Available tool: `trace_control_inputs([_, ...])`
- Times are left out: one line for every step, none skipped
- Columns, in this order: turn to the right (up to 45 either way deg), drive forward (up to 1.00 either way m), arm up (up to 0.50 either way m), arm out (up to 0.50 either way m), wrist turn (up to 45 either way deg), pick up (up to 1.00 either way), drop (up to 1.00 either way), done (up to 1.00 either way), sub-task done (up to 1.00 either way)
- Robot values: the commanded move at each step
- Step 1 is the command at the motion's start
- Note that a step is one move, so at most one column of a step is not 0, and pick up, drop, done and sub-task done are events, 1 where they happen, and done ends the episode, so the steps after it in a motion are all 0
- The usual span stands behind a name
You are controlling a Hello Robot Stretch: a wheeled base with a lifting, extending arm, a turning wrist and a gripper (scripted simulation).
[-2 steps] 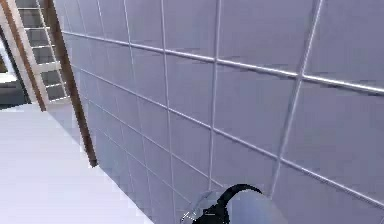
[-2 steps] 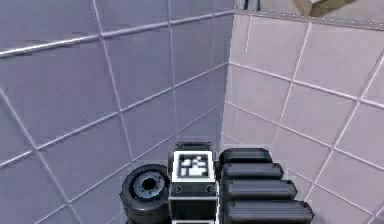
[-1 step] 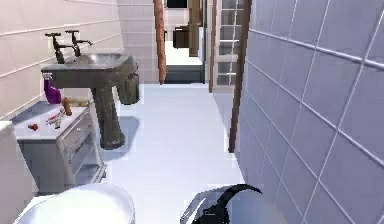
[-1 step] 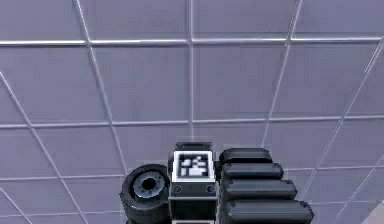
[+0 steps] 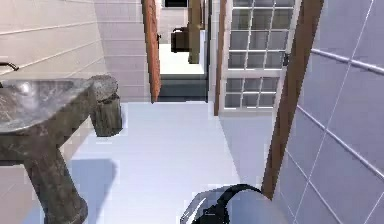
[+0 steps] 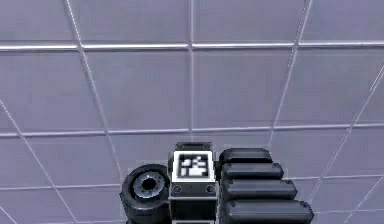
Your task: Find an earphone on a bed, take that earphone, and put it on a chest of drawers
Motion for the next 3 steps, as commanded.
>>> trace_control_inputs([-36.0, 0.00, 0.00, 0.00, 0.0, 0.00, 0.00, 0.00, 0.00])
trace_control_inputs([0.0, 0.05, 0.00, 0.00, 0.0, 0.00, 0.00, 0.00, 0.00])
trace_control_inputs([30.0, 0.00, 0.00, 0.00, 0.0, 0.00, 0.00, 0.00, 0.00])
